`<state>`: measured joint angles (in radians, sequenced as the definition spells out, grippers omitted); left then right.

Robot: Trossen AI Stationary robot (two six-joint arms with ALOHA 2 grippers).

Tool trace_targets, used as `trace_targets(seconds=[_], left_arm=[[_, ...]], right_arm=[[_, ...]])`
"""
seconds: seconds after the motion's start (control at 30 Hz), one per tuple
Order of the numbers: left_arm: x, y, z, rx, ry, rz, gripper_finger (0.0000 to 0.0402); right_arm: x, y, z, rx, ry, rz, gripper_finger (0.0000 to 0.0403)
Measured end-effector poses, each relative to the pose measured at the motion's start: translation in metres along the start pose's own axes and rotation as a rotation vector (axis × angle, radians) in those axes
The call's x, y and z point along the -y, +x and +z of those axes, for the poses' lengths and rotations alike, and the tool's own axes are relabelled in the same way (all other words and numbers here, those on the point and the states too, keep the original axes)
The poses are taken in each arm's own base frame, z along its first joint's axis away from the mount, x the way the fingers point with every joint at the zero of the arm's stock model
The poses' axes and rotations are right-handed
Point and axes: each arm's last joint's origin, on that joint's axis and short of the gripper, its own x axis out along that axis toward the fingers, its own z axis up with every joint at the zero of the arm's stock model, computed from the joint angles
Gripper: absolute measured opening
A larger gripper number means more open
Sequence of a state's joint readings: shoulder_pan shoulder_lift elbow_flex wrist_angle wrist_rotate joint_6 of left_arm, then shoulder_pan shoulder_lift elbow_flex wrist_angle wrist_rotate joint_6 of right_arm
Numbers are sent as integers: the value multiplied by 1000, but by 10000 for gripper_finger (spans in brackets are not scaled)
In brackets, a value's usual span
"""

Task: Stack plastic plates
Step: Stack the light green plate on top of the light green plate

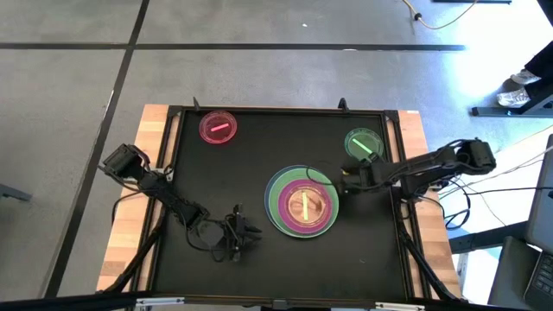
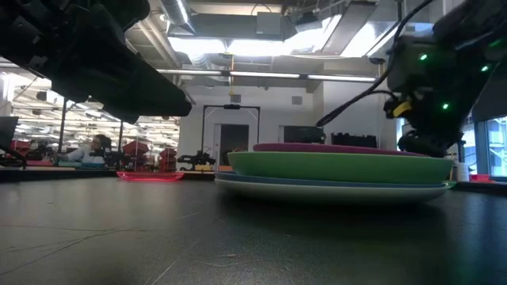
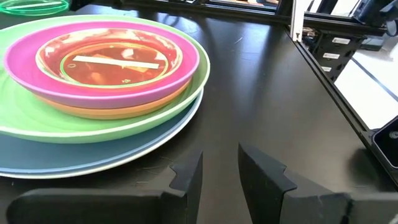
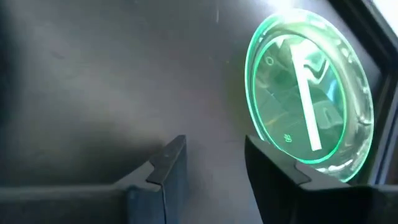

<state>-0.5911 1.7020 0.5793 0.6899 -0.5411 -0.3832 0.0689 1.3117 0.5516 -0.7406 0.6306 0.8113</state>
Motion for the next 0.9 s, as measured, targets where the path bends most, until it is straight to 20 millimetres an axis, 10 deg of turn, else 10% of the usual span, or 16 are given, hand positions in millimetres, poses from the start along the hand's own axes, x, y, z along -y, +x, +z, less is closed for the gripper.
trace_targets(seconds=[0.9], left_arm=[[-1, 0, 0, -1, 1, 0, 95]], right_arm=[[37, 53, 9, -35, 83, -65, 153]])
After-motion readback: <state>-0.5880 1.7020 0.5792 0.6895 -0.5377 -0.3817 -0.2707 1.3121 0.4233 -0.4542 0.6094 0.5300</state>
